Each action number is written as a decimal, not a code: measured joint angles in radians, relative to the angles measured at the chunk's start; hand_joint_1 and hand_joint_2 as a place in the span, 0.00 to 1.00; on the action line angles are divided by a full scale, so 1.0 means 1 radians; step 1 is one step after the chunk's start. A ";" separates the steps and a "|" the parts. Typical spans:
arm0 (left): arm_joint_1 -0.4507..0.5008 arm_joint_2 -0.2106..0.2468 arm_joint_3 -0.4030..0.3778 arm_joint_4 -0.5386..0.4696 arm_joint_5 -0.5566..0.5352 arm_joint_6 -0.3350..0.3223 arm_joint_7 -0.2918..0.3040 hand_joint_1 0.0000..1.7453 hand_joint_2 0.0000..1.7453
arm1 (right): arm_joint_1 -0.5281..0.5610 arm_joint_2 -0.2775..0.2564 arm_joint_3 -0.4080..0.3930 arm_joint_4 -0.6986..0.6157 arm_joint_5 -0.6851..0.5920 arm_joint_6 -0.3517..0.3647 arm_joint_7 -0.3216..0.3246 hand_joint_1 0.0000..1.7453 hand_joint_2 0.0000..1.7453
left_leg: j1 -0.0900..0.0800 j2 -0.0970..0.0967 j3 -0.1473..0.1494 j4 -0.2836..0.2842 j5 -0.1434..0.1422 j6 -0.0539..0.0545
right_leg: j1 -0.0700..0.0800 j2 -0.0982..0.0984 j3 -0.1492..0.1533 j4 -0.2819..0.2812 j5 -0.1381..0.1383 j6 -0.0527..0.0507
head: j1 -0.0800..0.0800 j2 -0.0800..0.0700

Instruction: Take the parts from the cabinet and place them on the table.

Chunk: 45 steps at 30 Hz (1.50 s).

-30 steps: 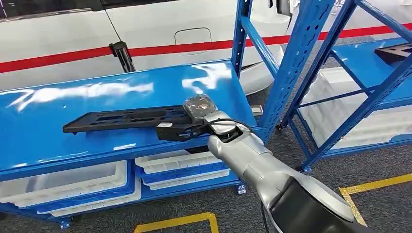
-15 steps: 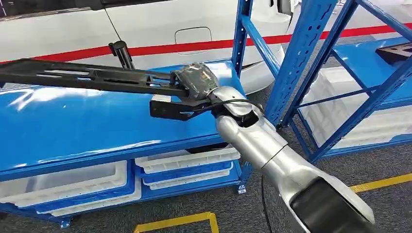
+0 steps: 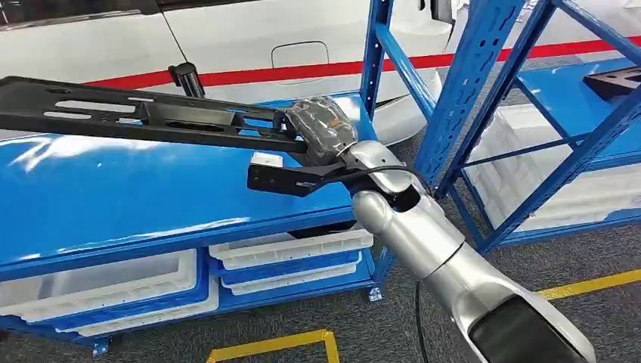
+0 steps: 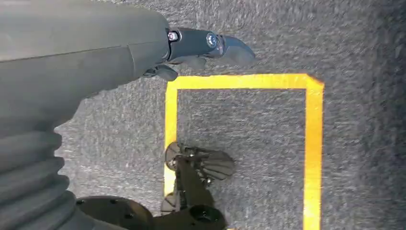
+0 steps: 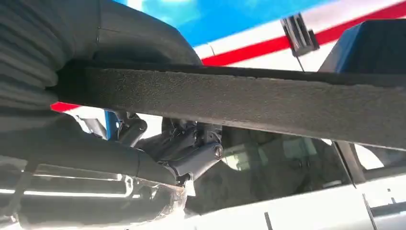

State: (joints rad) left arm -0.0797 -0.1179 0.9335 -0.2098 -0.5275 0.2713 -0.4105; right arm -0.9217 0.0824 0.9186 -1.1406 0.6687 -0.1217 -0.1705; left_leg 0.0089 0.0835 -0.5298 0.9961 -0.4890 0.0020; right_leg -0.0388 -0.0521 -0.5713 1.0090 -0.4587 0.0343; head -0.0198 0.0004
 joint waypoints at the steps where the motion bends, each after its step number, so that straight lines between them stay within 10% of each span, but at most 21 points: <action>1: 0.000 0.000 -0.001 0.000 -0.006 -0.003 0.002 0.00 1.00 | 0.005 0.000 0.001 0.000 0.000 0.000 -0.001 1.00 1.00 | 0.000 0.000 -0.002 0.001 -0.001 0.001 | 0.000 0.000 0.000 -0.001 0.001 0.002 | 0.000 0.000; 5: -0.002 0.001 -0.003 0.000 -0.024 -0.011 0.006 0.00 1.00 | 0.016 0.007 0.001 0.000 0.000 0.000 -0.004 1.00 1.00 | 0.010 0.004 0.004 -0.025 0.028 0.029 | 0.005 0.007 -0.007 -0.001 -0.003 0.018 | 0.002 0.000; 8: -0.007 0.000 -0.008 0.000 -0.032 -0.004 0.012 0.00 1.00 | 0.026 0.005 0.001 0.000 0.000 -0.001 -0.005 1.00 1.00 | 0.009 0.000 -0.004 -0.031 0.036 0.041 | 0.006 0.041 -0.089 0.193 -0.101 -0.006 | 0.003 0.000; 10: -0.006 0.000 -0.008 0.000 -0.036 0.000 0.014 0.00 1.00 | 0.043 0.001 0.001 0.002 0.000 -0.001 -0.004 1.00 1.00 | 0.009 -0.004 -0.007 -0.030 0.039 0.038 | 0.007 0.045 -0.143 0.315 -0.129 0.002 | 0.005 0.000; 14: -0.007 -0.002 -0.010 0.000 -0.042 0.002 0.015 0.00 1.00 | 0.051 -0.001 0.000 0.001 0.000 -0.002 -0.004 1.00 1.00 | 0.015 -0.005 -0.011 -0.015 0.034 0.023 | -0.003 0.032 -0.011 0.046 -0.004 0.047 | 0.006 0.000; 16: -0.008 0.000 -0.015 0.000 -0.049 0.011 0.017 0.00 1.00 | 0.054 0.000 0.000 0.000 0.000 -0.002 -0.005 1.00 1.00 | 0.005 -0.006 -0.026 0.000 0.033 0.009 | 0.017 0.032 0.004 0.025 -0.004 0.026 | 0.005 0.000; 20: -0.006 0.000 -0.026 0.000 -0.061 0.021 0.017 0.00 1.00 | 0.072 -0.001 -0.012 0.000 0.007 -0.005 -0.005 1.00 1.00 | 0.017 -0.006 -0.044 0.012 0.035 -0.009 | 0.002 0.044 -0.020 0.020 0.006 -0.007 | 0.005 0.000; 22: -0.006 -0.002 -0.029 0.000 -0.069 0.022 0.018 0.00 1.00 | 0.077 0.002 -0.018 -0.002 0.016 -0.008 -0.006 1.00 1.00 | 0.020 -0.061 -0.078 0.095 -0.055 -0.016 | 0.006 0.048 -0.039 0.021 0.020 -0.028 | 0.003 0.000; 25: -0.005 -0.002 -0.031 0.000 -0.069 0.026 0.018 0.00 1.00 | 0.095 0.003 -0.022 -0.002 0.027 -0.013 -0.009 1.00 1.00 | 0.019 -0.079 -0.152 0.311 -0.166 -0.017 | 0.020 0.055 -0.069 0.021 0.040 -0.049 | 0.001 0.000; 27: -0.005 -0.002 -0.032 0.000 -0.070 0.029 0.018 0.00 1.00 | 0.110 0.003 -0.028 -0.002 0.036 -0.013 -0.010 1.00 1.00 | 0.017 -0.081 -0.117 0.282 -0.128 -0.004 | 0.029 0.062 -0.087 0.021 0.057 -0.050 | 0.000 0.000; 29: -0.005 -0.002 -0.032 0.000 -0.071 0.029 0.017 0.00 1.00 | 0.114 0.005 -0.033 -0.002 0.039 -0.013 -0.011 1.00 1.00 | 0.010 -0.086 -0.012 0.124 -0.055 0.020 | 0.037 0.070 -0.103 0.021 0.074 -0.049 | 0.000 0.000; 31: -0.007 0.003 -0.032 -0.002 -0.077 0.029 0.015 0.00 1.00 | 0.115 0.009 -0.043 -0.009 0.041 -0.013 -0.011 1.00 1.00 | -0.002 -0.093 0.056 0.009 -0.075 0.044 | 0.042 0.073 -0.111 0.019 0.091 -0.039 | 0.008 0.000; 35: -0.006 0.002 -0.033 -0.003 -0.081 0.023 0.013 0.00 1.00 | 0.116 0.011 -0.052 -0.015 0.042 -0.014 -0.016 1.00 1.00 | -0.022 -0.085 0.034 -0.008 -0.030 0.058 | 0.028 0.075 -0.109 -0.001 0.129 -0.011 | 0.001 0.000; 39: -0.009 0.000 -0.033 -0.003 -0.082 0.018 0.019 0.00 1.00 | 0.117 0.006 -0.061 -0.021 0.044 -0.015 -0.019 1.00 1.00 | -0.006 -0.065 -0.017 -0.022 0.033 0.059 | 0.026 0.066 -0.184 0.215 -0.067 -0.042 | 0.008 0.000; 41: -0.008 0.000 -0.033 -0.002 -0.082 0.013 0.023 0.00 1.00 | 0.124 0.004 -0.064 -0.023 0.047 -0.014 -0.019 1.00 1.00 | -0.004 -0.057 -0.046 -0.020 0.059 0.053 | 0.021 0.063 -0.191 0.326 -0.088 -0.024 | 0.011 0.000; 43: -0.008 -0.002 -0.032 -0.002 -0.080 0.010 0.023 0.00 1.00 | 0.133 0.003 -0.067 -0.026 0.055 -0.012 -0.017 1.00 1.00 | -0.001 -0.052 -0.081 -0.018 0.085 0.043 | 0.015 0.060 -0.128 0.290 -0.037 0.010 | 0.012 0.000; 45: -0.009 -0.002 -0.032 -0.003 -0.080 0.004 0.023 0.00 1.00 | 0.137 0.003 -0.068 -0.030 0.060 -0.011 -0.016 1.00 1.00 | 0.001 -0.050 -0.103 -0.011 0.104 0.028 | 0.007 0.047 0.002 0.124 -0.024 0.020 | 0.012 0.000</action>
State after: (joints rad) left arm -0.0887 -0.1202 0.9010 -0.2125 -0.6073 0.2750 -0.3872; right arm -0.7849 0.0855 0.8503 -1.1708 0.7290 -0.1328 -0.1862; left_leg 0.0098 0.0333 -0.6330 0.9851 -0.3853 0.0303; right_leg -0.0318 -0.0047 -0.5689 1.1327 -0.4826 0.0541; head -0.0080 0.0008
